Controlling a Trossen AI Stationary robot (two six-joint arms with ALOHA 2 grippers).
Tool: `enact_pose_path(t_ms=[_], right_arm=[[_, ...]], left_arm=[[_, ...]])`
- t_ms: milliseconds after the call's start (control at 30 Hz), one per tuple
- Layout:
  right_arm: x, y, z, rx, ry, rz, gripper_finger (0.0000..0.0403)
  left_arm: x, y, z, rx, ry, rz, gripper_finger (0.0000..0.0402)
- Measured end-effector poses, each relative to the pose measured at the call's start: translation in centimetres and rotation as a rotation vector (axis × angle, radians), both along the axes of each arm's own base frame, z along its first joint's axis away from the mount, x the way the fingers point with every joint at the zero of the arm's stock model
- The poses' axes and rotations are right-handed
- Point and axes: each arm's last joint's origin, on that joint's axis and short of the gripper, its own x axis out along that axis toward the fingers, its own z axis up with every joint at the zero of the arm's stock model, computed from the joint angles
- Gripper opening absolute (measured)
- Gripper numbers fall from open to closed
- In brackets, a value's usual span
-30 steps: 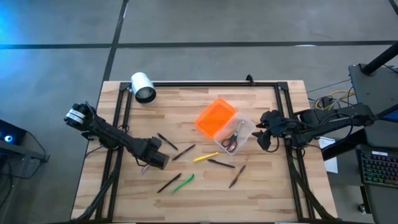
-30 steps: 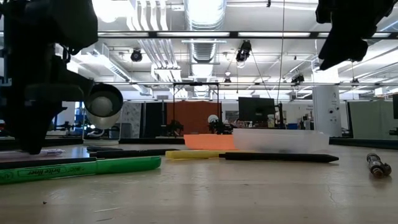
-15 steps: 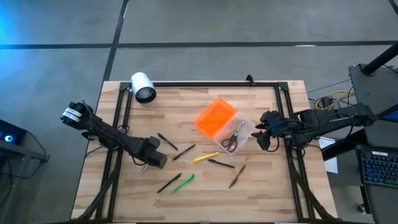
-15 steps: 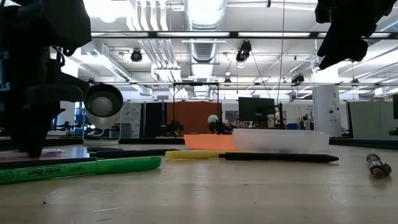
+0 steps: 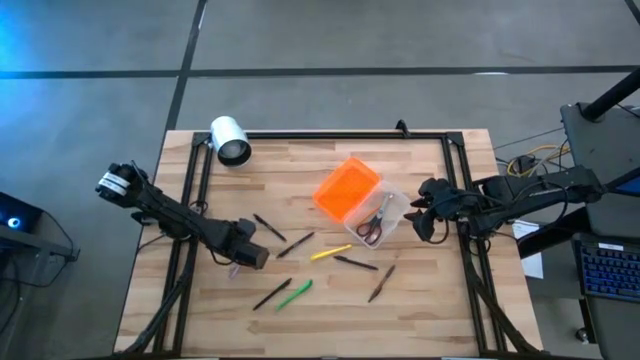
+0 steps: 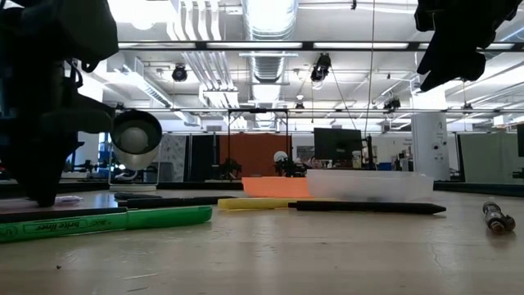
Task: Pick & place school supplies into a supply box
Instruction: Put the purple pen into the orange supply box
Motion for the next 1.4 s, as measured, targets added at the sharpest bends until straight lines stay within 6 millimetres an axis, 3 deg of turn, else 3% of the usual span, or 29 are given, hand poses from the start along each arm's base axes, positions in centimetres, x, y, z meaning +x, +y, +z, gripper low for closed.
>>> enact_pose_path(t_ms=[300,533,867,1100,1400], right_arm=[[0.0,0.0,0.0,-0.005,-0.005,-0.005,0.0219],[0.3,0.0,0.3,0.001,-0.043,-0.005,0.0219],[0.8,0.5,0.8,0.038,-0.116,0.055,0.0219],[0.5,1.3,1.7,0.078,-0.199,0.082,0.0219],[-2.0,0.9,3.9,0.035,-0.251,-0.068,0.0219]], left_arm=[[1.9,-0.6,1.5,-0.027,-0.104,0.013,0.0012],[4.5,-1.3,3.8,-0.029,-0.308,0.037,0.0012],[10.0,-1.2,9.7,0.09,-0.727,0.049,0.0011],[16.3,1.0,12.2,0.171,-0.777,-0.069,0.0011],[26.3,6.3,11.6,0.189,-0.778,-0.241,0.0011]])
